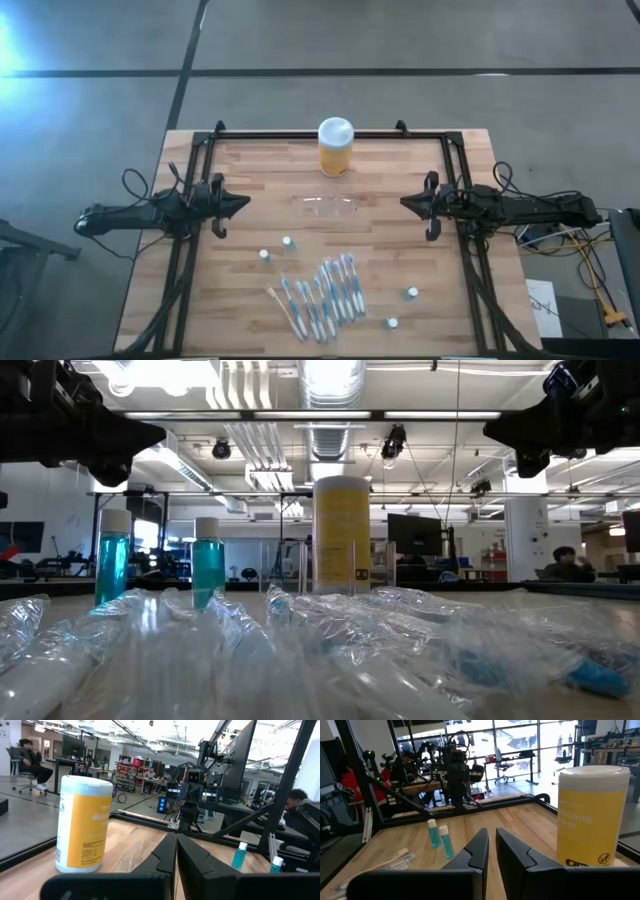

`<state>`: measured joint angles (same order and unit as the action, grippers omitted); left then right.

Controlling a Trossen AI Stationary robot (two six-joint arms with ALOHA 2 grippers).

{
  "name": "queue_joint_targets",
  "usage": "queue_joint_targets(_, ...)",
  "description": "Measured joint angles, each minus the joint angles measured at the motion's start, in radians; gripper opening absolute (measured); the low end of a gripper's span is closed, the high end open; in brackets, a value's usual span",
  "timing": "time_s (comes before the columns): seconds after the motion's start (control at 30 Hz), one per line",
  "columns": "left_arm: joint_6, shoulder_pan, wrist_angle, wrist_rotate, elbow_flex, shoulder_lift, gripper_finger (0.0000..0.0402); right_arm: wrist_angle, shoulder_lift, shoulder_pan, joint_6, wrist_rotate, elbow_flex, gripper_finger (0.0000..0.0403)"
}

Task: Pick & Place toothbrushing station

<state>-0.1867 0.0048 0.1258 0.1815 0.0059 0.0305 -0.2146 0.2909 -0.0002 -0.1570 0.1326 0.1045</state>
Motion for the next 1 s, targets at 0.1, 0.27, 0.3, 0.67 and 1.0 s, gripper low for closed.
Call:
queue_joint_targets(0.1,0.000,0.000,0.000,0.000,0.000,0.000,0.0018,0.000,0.000,0.000,0.000,0.000,0.000,0.0034)
queue_joint_targets(0.27,0.000,0.000,0.000,0.000,0.000,0.000,0.0018,0.000,0.000,0.000,0.000,0.000,0.000,0.0034)
queue_joint_targets(0.3,0.000,0.000,0.000,0.000,0.000,0.000,0.0018,0.000,0.000,0.000,0.000,0.000,0.000,0.0034)
queue_joint_targets(0.67,0.028,0.000,0.020,0.001,0.000,0.000,0.0018,-0.004,0.000,0.000,0.002,0.000,0.000,0.0034)
queue_joint_targets(1.0,0.078,0.000,0.024,0.010,0.000,0.000,0.0018,-0.004,0.000,0.000,-0.074,0.000,0.000,0.0034)
